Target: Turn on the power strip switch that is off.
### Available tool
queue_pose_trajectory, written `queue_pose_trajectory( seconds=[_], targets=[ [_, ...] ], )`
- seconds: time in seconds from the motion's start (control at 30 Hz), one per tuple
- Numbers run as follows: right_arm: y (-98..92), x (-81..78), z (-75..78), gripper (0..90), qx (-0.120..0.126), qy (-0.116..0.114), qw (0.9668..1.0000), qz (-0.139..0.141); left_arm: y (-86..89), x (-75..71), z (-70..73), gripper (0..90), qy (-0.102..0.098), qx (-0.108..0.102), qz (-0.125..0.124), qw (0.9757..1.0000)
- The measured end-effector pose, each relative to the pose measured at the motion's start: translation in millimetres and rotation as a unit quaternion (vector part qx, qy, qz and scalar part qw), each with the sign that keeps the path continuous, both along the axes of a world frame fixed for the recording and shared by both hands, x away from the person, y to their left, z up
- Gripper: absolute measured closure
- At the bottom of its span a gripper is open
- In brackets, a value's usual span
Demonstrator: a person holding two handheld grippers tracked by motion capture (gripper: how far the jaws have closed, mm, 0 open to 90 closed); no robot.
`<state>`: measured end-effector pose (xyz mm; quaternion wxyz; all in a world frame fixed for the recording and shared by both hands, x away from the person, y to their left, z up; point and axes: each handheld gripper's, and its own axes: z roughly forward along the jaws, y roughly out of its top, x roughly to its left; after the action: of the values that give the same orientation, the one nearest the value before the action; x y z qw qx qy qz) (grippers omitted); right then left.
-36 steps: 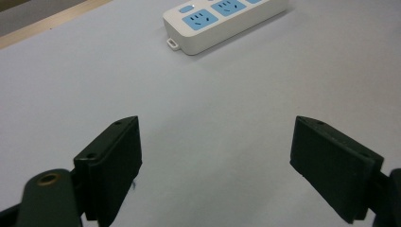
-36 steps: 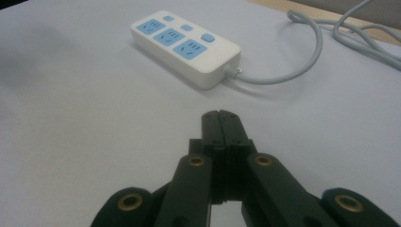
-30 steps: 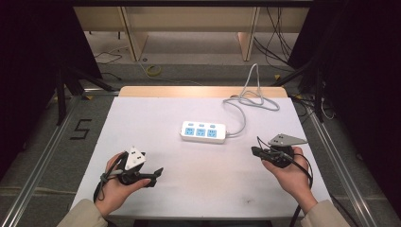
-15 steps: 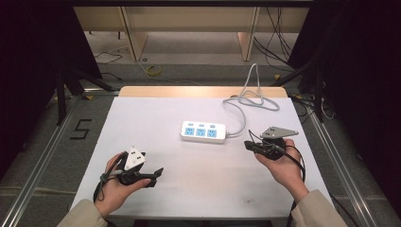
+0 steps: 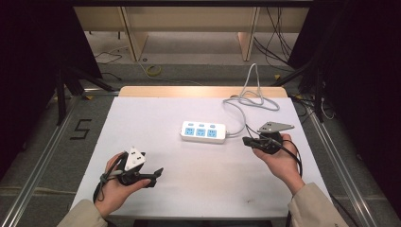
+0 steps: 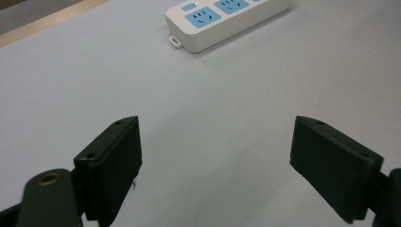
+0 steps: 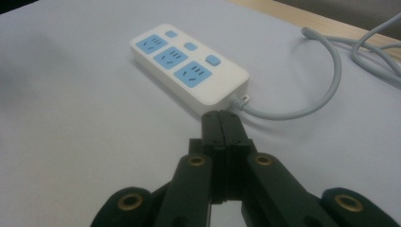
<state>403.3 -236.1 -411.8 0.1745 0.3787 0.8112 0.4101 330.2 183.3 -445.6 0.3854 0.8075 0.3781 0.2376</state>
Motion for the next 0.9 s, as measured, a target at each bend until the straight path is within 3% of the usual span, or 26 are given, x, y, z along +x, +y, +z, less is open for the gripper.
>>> queue_pose_trajectory(
  seconds=[0.9],
  targets=[
    [18.9, 28.8, 13.0, 90.0, -0.018, 0.003, 0.9998, 0.011, -1.4, 0.1, -0.1, 17.2, 0.0, 0.003, -0.004, 1.0]
  ],
)
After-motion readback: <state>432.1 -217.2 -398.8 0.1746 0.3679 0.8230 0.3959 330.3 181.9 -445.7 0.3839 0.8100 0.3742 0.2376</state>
